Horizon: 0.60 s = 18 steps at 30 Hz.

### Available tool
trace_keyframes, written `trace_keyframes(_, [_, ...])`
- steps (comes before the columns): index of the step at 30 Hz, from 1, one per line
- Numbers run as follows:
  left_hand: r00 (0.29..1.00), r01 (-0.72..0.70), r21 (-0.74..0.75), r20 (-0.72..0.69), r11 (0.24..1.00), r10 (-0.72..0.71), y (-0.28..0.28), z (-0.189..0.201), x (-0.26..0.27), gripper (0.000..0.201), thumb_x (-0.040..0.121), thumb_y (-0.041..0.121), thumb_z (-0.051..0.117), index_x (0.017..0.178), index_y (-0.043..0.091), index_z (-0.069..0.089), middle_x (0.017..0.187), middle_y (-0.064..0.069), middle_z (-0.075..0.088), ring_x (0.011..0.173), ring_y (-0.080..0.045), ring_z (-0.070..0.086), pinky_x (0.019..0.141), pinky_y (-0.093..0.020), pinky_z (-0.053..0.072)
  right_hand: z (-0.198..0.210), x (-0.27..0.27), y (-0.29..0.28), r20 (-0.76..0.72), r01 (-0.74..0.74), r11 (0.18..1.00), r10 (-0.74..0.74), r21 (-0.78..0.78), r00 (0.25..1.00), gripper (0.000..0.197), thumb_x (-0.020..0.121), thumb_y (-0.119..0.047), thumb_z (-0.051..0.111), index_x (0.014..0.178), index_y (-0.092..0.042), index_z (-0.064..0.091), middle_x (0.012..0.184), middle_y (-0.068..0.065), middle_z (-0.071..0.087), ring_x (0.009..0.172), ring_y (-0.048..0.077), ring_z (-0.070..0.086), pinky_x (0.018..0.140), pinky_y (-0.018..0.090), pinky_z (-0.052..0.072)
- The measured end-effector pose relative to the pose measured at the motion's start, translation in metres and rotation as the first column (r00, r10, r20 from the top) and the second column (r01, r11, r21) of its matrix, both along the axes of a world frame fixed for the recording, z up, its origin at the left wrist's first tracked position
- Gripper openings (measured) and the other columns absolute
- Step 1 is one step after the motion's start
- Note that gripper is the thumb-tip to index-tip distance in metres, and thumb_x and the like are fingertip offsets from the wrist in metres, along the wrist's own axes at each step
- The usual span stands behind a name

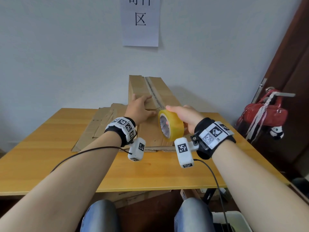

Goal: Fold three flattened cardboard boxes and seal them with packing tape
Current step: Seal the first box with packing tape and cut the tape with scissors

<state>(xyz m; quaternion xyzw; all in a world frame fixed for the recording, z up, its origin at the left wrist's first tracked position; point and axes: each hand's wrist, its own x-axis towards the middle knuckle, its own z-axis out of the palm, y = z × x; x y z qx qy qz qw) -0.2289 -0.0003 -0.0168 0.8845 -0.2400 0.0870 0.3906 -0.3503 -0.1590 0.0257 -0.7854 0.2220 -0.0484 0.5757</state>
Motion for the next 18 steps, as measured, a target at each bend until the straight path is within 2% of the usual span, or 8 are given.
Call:
trace_keyframes(2, [0.999, 0.049, 0.006, 0.018, 0.999, -0.049, 0.002, 0.001, -0.003, 0.072, 0.084, 0.03, 0.077, 0.148, 0.033, 0.043, 0.152, -0.005, 0.047, 0.154, -0.027, 0.003, 0.12, -0.046, 0.027, -0.001, -0.003, 0.006, -0.014, -0.003, 1.0, 0.004, 0.016, 1.0, 0.075, 0.085, -0.054, 0.071, 0.137, -0.004, 0.049, 0.078, 0.007, 0.078, 0.07, 0.019, 0.075, 0.073, 0.035, 0.058])
trace_keyframes(4, [0.996, 0.082, 0.002, 0.023, 0.997, -0.082, 0.005, 0.002, -0.007, 0.069, 0.086, 0.024, 0.074, 0.147, 0.033, 0.044, 0.15, -0.002, 0.049, 0.154, -0.027, 0.001, 0.121, -0.049, 0.022, -0.014, 0.008, 0.001, -0.033, 0.019, 1.0, -0.018, 0.011, 0.999, 0.103, 0.057, -0.07, 0.08, 0.137, -0.013, 0.051, 0.1, 0.007, 0.078, 0.093, 0.027, 0.074, 0.088, 0.048, 0.058])
trace_keyframes(6, [0.994, 0.104, 0.021, 0.037, 0.994, -0.105, 0.008, 0.004, -0.01, 0.064, 0.089, 0.021, 0.072, 0.146, 0.034, 0.046, 0.152, -0.003, 0.047, 0.154, -0.026, 0.004, 0.124, -0.048, 0.013, -0.037, 0.033, -0.016, -0.053, 0.002, 0.999, 0.0, 0.04, 0.999, 0.123, 0.033, -0.078, 0.082, 0.137, -0.019, 0.054, 0.123, 0.007, 0.07, 0.107, 0.032, 0.068, 0.092, 0.056, 0.054])
trace_keyframes(8, [0.992, 0.121, 0.026, 0.039, 0.992, -0.122, 0.011, 0.005, -0.01, 0.062, 0.09, 0.019, 0.07, 0.145, 0.037, 0.047, 0.15, -0.002, 0.049, 0.153, -0.025, 0.007, 0.124, -0.046, 0.015, -0.037, 0.033, -0.012, -0.051, -0.001, 0.994, 0.007, 0.106, 0.999, 0.116, 0.04, -0.072, 0.082, 0.139, -0.018, 0.052, 0.126, 0.01, 0.067, 0.109, 0.035, 0.066, 0.09, 0.061, 0.053])
trace_keyframes(11, [0.991, 0.134, -0.023, 0.016, 0.991, -0.133, 0.015, 0.007, -0.009, 0.058, 0.09, 0.012, 0.063, 0.14, 0.039, 0.053, 0.14, 0.001, 0.056, 0.15, -0.018, 0.016, 0.113, -0.027, 0.028, -0.008, 0.005, 0.017, -0.038, -0.005, 0.99, 0.01, 0.139, 0.999, 0.069, 0.08, -0.051, 0.077, 0.131, -0.01, 0.058, 0.118, 0.019, 0.071, 0.098, 0.034, 0.07, 0.084, 0.059, 0.057])
trace_keyframes(13, [0.991, 0.131, -0.044, -0.001, 0.99, -0.132, 0.016, 0.011, -0.009, 0.055, 0.089, 0.006, 0.053, 0.135, 0.037, 0.058, 0.138, -0.001, 0.059, 0.149, -0.016, 0.018, 0.105, -0.022, 0.025, -0.007, 0.005, 0.02, -0.03, -0.026, 0.988, 0.031, 0.155, 0.999, 0.049, 0.091, -0.041, 0.071, 0.125, -0.007, 0.062, 0.113, 0.02, 0.072, 0.091, 0.032, 0.069, 0.087, 0.057, 0.055])
trace_keyframes(16, [0.982, 0.188, -0.107, -0.009, 0.976, -0.19, 0.015, 0.013, -0.006, 0.059, 0.083, -0.001, 0.039, 0.118, 0.037, 0.069, 0.144, 0.001, 0.056, 0.149, -0.019, 0.025, 0.125, -0.037, 0.012, -0.015, 0.013, 0.017, -0.042, -0.051, 0.99, 0.056, 0.128, 0.998, 0.066, 0.082, -0.05, 0.077, 0.13, -0.009, 0.06, 0.117, 0.012, 0.071, 0.103, 0.032, 0.069, 0.096, 0.054, 0.054])
trace_keyframes(18, [0.969, 0.247, -0.115, 0.006, 0.962, -0.248, 0.015, 0.015, -0.004, 0.057, 0.081, 0.009, 0.037, 0.106, 0.047, 0.072, 0.143, 0.012, 0.056, 0.147, -0.017, 0.031, 0.124, -0.053, 0.011, -0.02, 0.018, 0.015, -0.06, -0.069, 0.993, 0.075, 0.095, 0.995, 0.078, 0.074, -0.056, 0.079, 0.132, -0.009, 0.057, 0.121, 0.014, 0.07, 0.108, 0.034, 0.068, 0.097, 0.054, 0.053])
